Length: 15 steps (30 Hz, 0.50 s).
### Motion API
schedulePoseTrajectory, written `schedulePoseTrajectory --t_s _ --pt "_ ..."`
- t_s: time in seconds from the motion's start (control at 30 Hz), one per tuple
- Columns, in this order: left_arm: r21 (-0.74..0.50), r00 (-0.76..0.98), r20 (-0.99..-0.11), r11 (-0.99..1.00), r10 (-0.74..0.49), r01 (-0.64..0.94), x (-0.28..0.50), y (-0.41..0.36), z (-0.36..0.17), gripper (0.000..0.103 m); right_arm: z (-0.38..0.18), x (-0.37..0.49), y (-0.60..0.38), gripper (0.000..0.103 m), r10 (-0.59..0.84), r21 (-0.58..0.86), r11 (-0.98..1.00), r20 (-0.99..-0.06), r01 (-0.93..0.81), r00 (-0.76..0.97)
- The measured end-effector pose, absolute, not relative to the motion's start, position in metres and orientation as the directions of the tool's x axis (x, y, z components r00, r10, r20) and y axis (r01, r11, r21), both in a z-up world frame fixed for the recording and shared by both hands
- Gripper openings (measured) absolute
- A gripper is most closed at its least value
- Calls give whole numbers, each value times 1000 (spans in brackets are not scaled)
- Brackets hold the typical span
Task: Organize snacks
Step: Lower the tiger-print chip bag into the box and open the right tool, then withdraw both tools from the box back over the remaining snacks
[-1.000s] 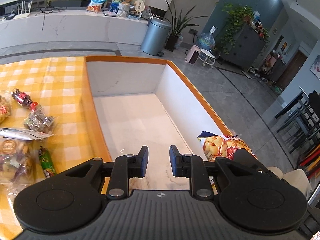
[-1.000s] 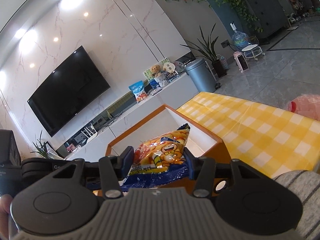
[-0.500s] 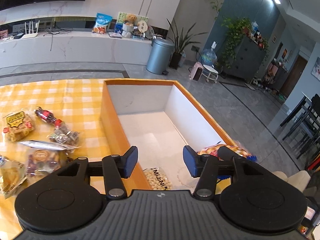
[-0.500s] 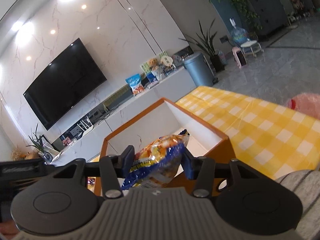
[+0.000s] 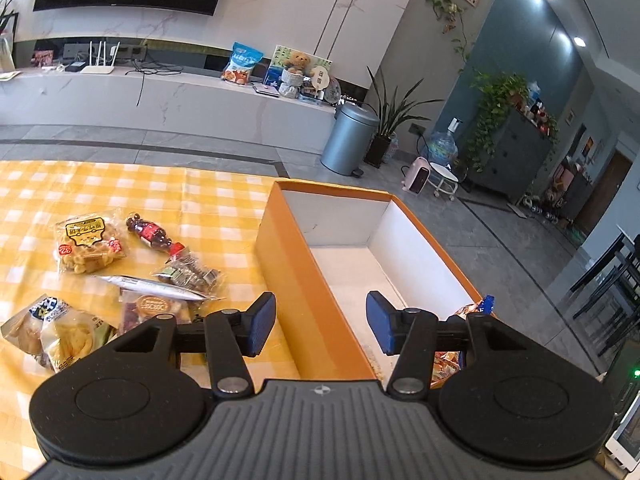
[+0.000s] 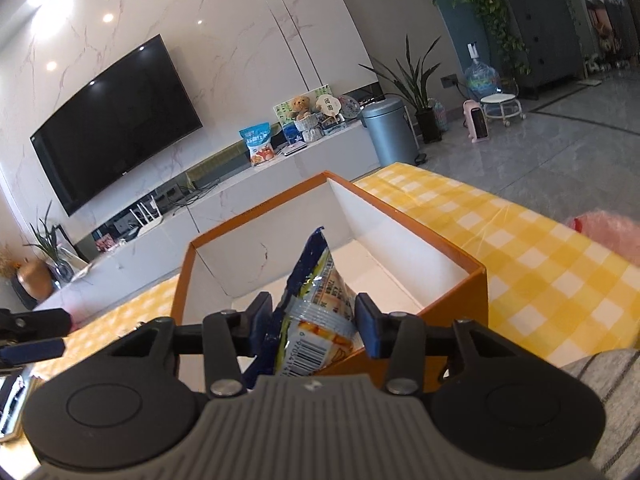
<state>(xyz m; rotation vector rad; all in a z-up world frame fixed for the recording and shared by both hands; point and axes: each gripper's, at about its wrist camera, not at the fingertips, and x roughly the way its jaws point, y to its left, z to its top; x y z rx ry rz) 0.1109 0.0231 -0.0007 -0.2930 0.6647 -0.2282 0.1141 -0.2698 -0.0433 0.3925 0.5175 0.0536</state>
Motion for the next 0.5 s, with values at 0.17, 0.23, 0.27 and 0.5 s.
schedulePoseTrajectory --t_s 0.17,0.23,0.27,0.5 --pt "-350 769 -562 930 -304 112 108 28 -2 60 -43 116 -261 44 95 295 954 -478 57 873" --pt "-353 771 -558 929 -306 113 106 28 -1 64 -43 114 -260 45 91 291 955 -473 58 876" --pt "-346 774 -556 931 -302 115 105 28 0 66 -44 113 -262 45 96 301 952 -469 57 878" --pt "-201 800 -563 973 -207 109 89 11 13 72 -39 102 -265 100 125 342 940 -388 17 913"
